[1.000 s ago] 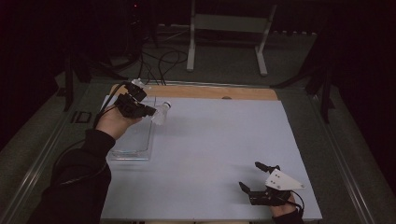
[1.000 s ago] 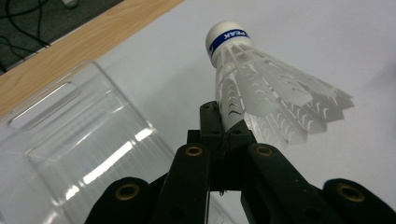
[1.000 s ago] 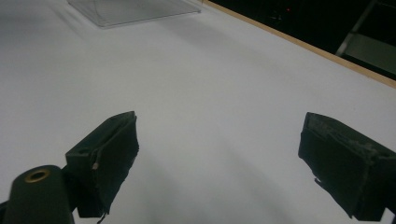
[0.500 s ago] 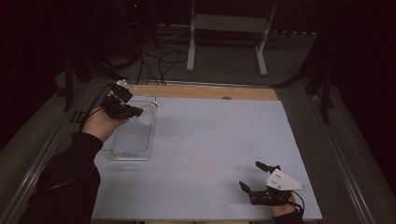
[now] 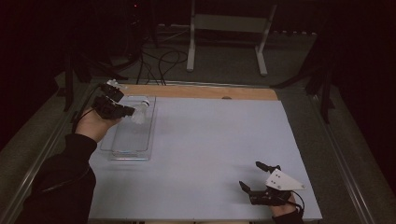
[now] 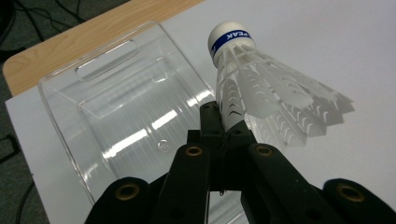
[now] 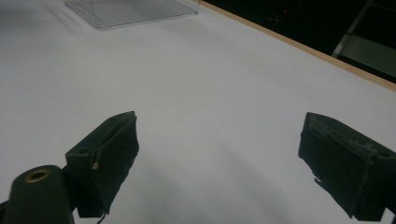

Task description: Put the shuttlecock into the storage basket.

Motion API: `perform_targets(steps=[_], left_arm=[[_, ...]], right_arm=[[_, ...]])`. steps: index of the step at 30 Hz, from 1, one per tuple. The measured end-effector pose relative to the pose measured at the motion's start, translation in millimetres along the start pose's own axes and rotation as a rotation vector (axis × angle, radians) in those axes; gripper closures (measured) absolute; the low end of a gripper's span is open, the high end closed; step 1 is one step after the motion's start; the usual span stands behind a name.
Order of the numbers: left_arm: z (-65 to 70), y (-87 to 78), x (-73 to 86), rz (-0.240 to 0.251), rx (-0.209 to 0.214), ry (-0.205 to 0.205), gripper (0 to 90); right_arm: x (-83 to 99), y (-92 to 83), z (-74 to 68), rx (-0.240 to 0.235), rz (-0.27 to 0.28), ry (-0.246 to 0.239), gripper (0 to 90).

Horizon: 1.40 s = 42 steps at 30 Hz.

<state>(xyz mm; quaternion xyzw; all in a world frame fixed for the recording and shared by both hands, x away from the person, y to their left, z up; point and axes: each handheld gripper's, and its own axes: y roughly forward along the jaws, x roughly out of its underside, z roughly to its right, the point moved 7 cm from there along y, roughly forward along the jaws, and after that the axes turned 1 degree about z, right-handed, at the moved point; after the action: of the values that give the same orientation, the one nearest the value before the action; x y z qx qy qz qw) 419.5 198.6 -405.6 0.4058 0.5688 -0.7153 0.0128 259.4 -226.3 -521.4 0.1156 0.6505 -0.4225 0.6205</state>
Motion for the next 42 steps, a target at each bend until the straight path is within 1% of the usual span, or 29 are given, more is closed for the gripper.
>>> perform_targets(steps=[1,3,5,7,8,9,15,16,17,18,20,21,22,24,26,28,32,34,38,42], left_arm=[[-0.8,2.0,1.5,-0.005,-0.007,0.0,90.0],[-1.2,4.7,3.3,-0.006,-0.004,-0.004,90.0],[-2.1,8.8,5.5,-0.012,-0.017,-0.007,90.0],[-2.6,12.3,7.3,-0.012,-0.012,-0.018,90.0],[-2.9,14.2,8.1,-0.014,-0.017,-0.015,90.0],[-2.6,16.2,8.6,-0.01,-0.012,-0.022,90.0],[-3.2,28.6,13.3,-0.018,-0.015,-0.032,90.0],[-3.6,30.7,14.5,-0.022,-0.01,-0.035,90.0],[-4.2,33.0,16.1,-0.028,-0.012,-0.032,90.0],[-4.4,35.1,17.1,-0.025,-0.021,-0.039,90.0],[-5.1,38.7,19.2,-0.028,-0.011,-0.045,90.0],[-6.0,40.3,20.3,-0.033,-0.018,-0.041,90.0],[-5.8,41.9,21.5,-0.037,-0.012,-0.043,90.0],[-6.7,44.9,23.1,-0.038,-0.017,-0.046,90.0],[-7.3,47.3,24.3,-0.04,-0.01,-0.052,90.0],[-8.5,50.5,26.2,-0.045,-0.016,-0.054,90.0],[-10.0,55.6,29.5,-0.052,-0.012,-0.06,90.0],[-9.9,60.0,31.6,-0.053,-0.008,-0.069,90.0],[-8.8,67.3,34.5,-0.065,0.0,-0.064,90.0],[-9.5,72.0,37.0,-0.076,-0.006,-0.062,90.0]], right_arm=[[-0.1,0.3,0.1,0.001,0.002,-0.002,11.8],[0.1,0.4,0.2,0.0,0.001,-0.002,11.7],[0.1,0.3,0.3,0.0,0.001,-0.002,11.8],[0.0,0.2,0.2,0.001,0.001,-0.001,11.8],[0.1,0.1,0.3,0.001,0.0,-0.002,11.8],[0.1,0.1,0.3,0.001,0.0,-0.002,11.8],[0.3,0.4,0.4,0.0,-0.001,-0.004,11.8],[0.3,0.3,0.4,0.0,-0.001,-0.003,11.8],[0.3,0.2,0.5,0.001,-0.001,-0.003,11.8],[0.3,0.0,0.5,0.001,-0.001,-0.002,11.8],[0.3,-0.1,0.6,0.001,-0.002,-0.001,11.8],[0.3,-0.1,0.6,0.001,-0.002,-0.001,11.8],[0.4,-0.1,0.5,0.001,-0.003,0.0,11.8],[0.4,0.1,0.5,0.001,-0.003,-0.001,11.8],[0.3,0.1,0.6,0.002,-0.003,-0.002,11.8],[0.3,0.1,0.6,0.002,-0.003,-0.003,11.8],[0.3,0.0,0.6,0.002,-0.003,-0.003,11.8],[0.3,-0.1,0.7,0.003,-0.002,-0.003,11.8],[0.3,-0.2,0.6,0.003,-0.004,-0.003,11.7],[0.1,-0.5,0.5,0.003,-0.002,-0.004,11.8]])
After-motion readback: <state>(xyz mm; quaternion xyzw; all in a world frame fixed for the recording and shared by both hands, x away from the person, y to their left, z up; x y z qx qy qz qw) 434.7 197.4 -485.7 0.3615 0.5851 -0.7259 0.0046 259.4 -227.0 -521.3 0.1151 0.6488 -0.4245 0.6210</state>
